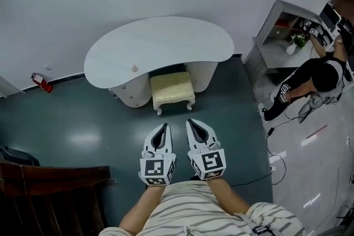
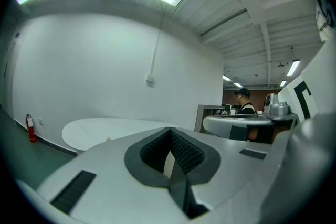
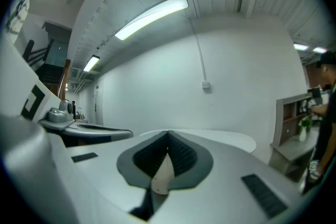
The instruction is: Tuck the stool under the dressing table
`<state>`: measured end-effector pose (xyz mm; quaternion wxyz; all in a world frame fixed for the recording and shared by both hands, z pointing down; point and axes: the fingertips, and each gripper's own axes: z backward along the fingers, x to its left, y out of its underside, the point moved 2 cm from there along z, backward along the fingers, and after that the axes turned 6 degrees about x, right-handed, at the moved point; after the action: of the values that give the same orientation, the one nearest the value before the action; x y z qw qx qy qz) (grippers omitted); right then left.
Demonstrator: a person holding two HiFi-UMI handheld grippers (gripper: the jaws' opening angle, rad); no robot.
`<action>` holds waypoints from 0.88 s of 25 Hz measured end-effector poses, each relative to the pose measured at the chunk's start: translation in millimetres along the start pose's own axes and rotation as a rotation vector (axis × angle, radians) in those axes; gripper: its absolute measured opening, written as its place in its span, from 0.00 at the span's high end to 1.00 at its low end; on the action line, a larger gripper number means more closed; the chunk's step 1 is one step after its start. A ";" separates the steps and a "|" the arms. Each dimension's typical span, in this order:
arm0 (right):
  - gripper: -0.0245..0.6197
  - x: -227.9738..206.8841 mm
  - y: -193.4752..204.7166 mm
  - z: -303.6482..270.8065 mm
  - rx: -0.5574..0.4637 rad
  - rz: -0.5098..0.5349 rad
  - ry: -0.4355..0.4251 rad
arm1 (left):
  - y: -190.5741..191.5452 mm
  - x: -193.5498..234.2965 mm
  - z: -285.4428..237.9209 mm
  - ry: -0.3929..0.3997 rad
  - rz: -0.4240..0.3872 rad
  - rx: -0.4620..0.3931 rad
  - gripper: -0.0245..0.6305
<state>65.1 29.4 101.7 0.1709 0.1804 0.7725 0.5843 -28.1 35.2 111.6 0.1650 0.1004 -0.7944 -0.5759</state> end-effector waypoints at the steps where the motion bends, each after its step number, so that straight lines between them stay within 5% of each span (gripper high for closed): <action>1: 0.94 0.4 -8.5 3.1 -0.020 0.015 0.004 | -7.8 -2.0 2.4 0.002 -0.016 -0.019 0.95; 22: 0.94 -4.1 -86.2 17.5 -0.222 0.066 -0.004 | -85.9 -7.8 14.4 -0.020 -0.099 -0.237 0.95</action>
<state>70.2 20.5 14.3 0.1721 0.1871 0.6963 0.6712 -29.0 23.5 24.9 0.1390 0.1137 -0.7166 -0.6740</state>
